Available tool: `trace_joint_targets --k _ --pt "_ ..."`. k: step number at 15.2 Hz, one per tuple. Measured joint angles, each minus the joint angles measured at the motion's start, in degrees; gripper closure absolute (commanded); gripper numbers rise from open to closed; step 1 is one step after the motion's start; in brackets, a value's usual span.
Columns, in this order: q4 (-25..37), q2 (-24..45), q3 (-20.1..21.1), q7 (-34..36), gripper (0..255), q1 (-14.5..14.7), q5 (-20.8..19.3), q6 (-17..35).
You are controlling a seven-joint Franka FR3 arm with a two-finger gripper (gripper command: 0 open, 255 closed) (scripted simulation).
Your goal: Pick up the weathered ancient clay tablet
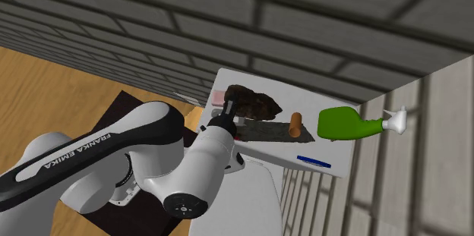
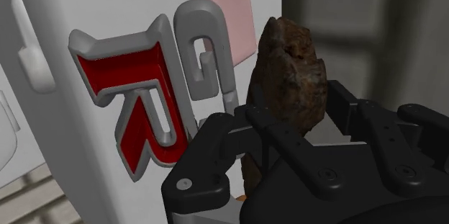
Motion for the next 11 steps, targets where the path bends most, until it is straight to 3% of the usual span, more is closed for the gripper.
trace_joint_targets --k 4,11 --pt "0.02 0.02 -0.07 -0.09 255 0.05 0.04 0.03" --pt "2.28 -1.64 3.2 4.15 255 -2.88 -2.46 -4.07"
